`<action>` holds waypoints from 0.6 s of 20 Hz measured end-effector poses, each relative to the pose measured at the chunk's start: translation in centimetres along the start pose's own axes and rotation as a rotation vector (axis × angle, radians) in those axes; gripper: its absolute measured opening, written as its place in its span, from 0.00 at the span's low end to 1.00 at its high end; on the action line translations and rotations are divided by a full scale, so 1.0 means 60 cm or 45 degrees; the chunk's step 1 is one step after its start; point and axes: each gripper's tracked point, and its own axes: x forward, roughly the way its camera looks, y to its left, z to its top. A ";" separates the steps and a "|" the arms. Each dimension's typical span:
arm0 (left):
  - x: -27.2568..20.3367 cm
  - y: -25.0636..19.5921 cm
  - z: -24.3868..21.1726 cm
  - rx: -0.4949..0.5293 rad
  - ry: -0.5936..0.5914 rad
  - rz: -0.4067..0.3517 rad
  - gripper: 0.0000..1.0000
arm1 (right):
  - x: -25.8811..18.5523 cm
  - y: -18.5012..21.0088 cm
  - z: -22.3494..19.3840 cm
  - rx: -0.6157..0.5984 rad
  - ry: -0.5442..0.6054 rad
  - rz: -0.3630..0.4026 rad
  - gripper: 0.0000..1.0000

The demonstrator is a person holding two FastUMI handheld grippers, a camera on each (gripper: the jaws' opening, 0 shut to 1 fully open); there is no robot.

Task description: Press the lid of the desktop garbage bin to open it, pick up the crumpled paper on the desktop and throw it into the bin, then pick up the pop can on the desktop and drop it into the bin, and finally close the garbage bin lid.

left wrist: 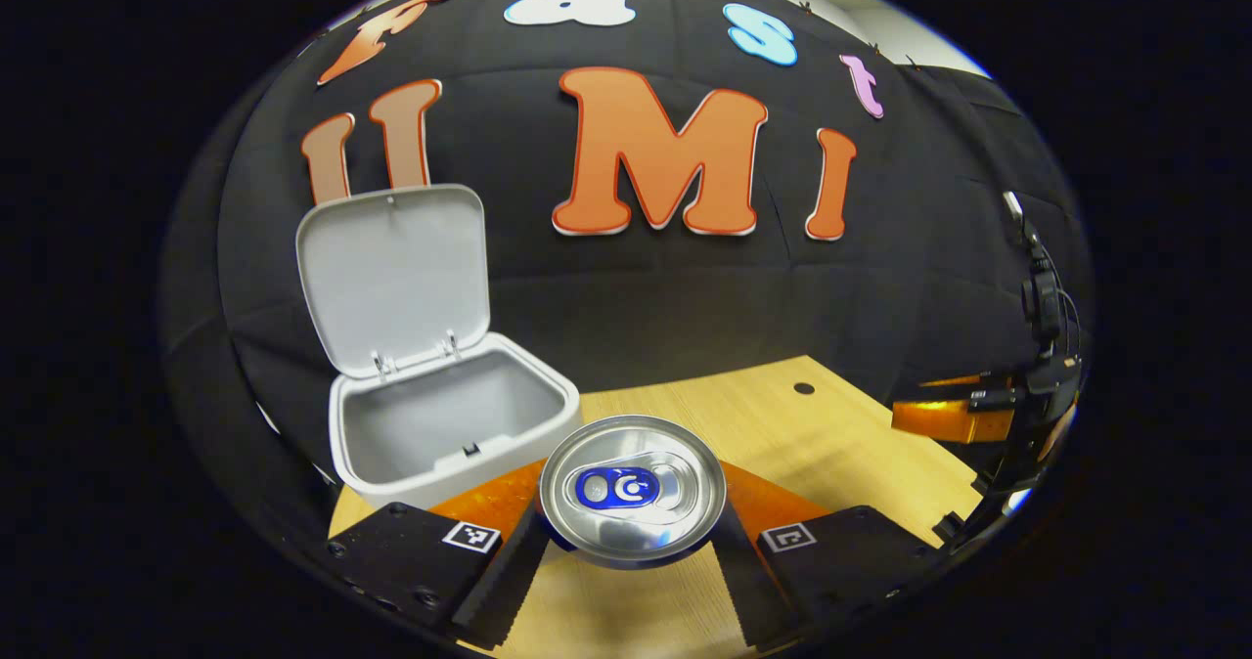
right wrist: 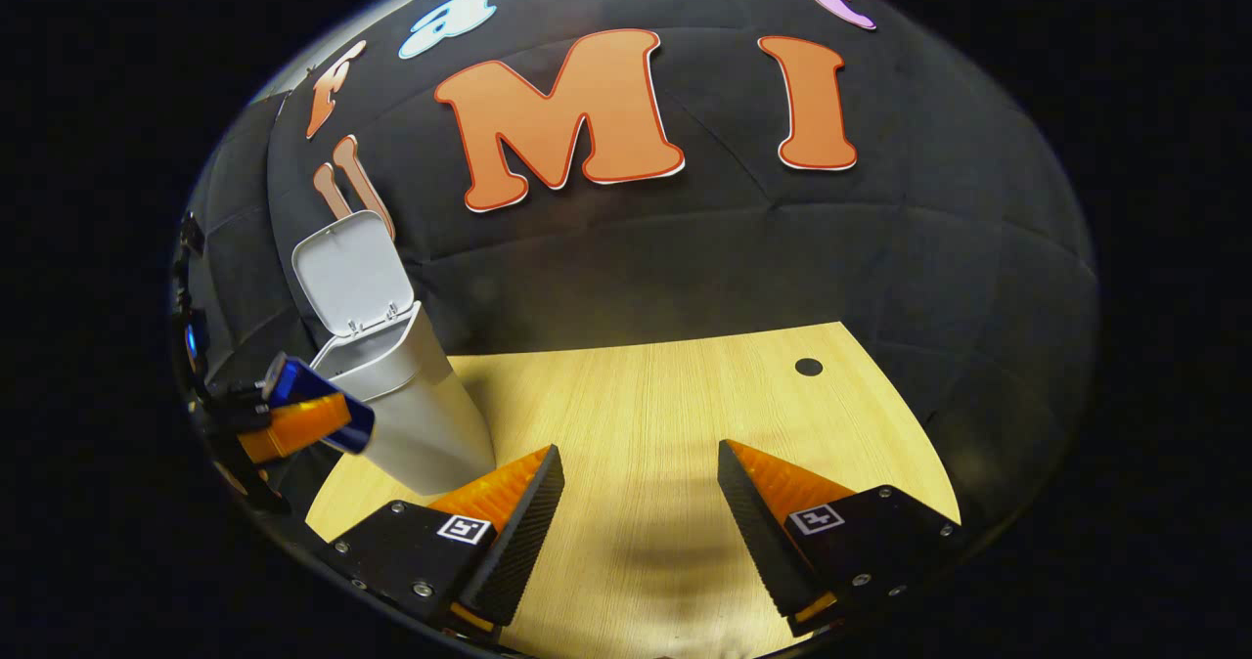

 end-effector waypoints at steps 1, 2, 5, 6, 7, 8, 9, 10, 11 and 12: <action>-0.001 0.009 0.029 0.004 -0.037 0.012 0.81 | 0.000 0.003 0.000 -0.004 0.000 0.006 0.95; -0.003 0.020 0.058 0.009 -0.072 0.029 0.81 | -0.002 0.005 -0.001 -0.012 0.001 0.007 0.95; 0.003 0.055 0.121 0.051 -0.148 0.081 0.81 | -0.002 0.010 0.006 -0.020 -0.009 0.019 0.95; 0.002 0.071 0.138 0.065 -0.170 0.105 0.81 | -0.004 0.009 0.008 -0.019 -0.013 0.020 0.95; 0.006 0.087 0.154 0.069 -0.185 0.129 0.81 | -0.004 0.008 0.011 -0.018 -0.016 0.018 0.95; 0.007 0.103 0.167 0.062 -0.197 0.149 0.81 | -0.004 0.006 0.011 -0.017 -0.020 0.016 0.95; 0.010 0.120 0.178 0.047 -0.209 0.167 0.81 | -0.005 0.003 0.012 -0.015 -0.023 0.014 0.95; 0.016 0.133 0.189 0.028 -0.222 0.177 0.81 | -0.006 0.002 0.012 -0.012 -0.024 0.011 0.95; 0.024 0.153 0.194 0.010 -0.223 0.195 0.81 | -0.006 -0.001 0.011 -0.011 -0.022 0.005 0.95; 0.033 0.178 0.195 -0.009 -0.208 0.220 0.81 | -0.006 -0.005 0.009 -0.012 -0.019 -0.003 0.95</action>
